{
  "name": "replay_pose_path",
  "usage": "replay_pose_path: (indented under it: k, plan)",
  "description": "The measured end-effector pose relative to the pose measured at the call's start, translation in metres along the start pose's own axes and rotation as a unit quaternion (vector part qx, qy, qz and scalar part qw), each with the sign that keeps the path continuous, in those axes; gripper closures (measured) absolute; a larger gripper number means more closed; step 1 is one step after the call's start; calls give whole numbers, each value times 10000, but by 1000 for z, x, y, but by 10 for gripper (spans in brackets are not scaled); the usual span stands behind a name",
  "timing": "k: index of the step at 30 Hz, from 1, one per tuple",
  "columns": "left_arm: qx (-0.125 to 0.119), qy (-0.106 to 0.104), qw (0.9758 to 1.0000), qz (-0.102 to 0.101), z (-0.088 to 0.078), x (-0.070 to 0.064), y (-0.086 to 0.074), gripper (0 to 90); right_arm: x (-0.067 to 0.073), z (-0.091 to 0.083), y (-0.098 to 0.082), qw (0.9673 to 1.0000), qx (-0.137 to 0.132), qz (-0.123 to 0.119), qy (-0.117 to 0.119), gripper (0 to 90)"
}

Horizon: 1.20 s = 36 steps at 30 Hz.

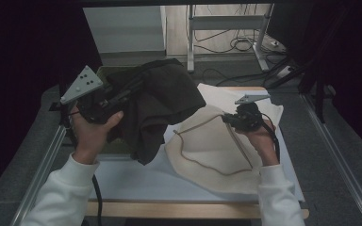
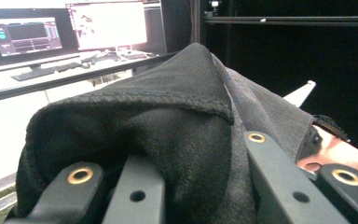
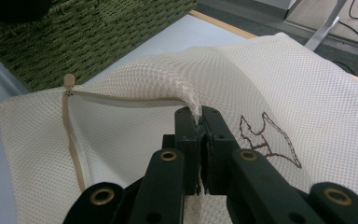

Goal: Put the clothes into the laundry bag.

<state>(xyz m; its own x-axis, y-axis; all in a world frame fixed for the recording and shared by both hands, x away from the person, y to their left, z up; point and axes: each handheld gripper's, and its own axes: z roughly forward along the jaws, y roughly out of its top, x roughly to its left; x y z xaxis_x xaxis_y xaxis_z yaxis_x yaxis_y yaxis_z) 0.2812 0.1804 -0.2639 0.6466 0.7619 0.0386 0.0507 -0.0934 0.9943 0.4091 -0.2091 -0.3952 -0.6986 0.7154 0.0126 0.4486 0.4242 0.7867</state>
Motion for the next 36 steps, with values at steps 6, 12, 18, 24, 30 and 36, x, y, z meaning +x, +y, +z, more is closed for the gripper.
replay_pose_path:
  k: [6, 12, 18, 24, 30, 36]
  plan:
    - [-72, -142, 9999, 53, 0, -8, 2, 789, 0, 1, 0, 10000, 4, 10, -12, 862]
    - [-46, -272, 9996, 32, 2, -14, 1, 789, -1, 3, -2, 10000, 23, 30, -9, 862]
    - [-4, -404, 9992, 7, 4, -20, -2, 789, -1, 7, -2, 10000, 43, 37, -5, 862]
    - [-23, -555, 9985, -20, 4, -26, -2, 789, -1, 7, -3, 10000, 51, 41, -5, 862]
    - [-45, -659, 9978, 19, 4, -33, 1, 789, -1, 7, -3, 10000, 50, 39, -1, 862]
    - [-48, -869, 9962, -87, 8, -38, 0, 789, 0, 7, -2, 10000, 52, 32, -2, 862]
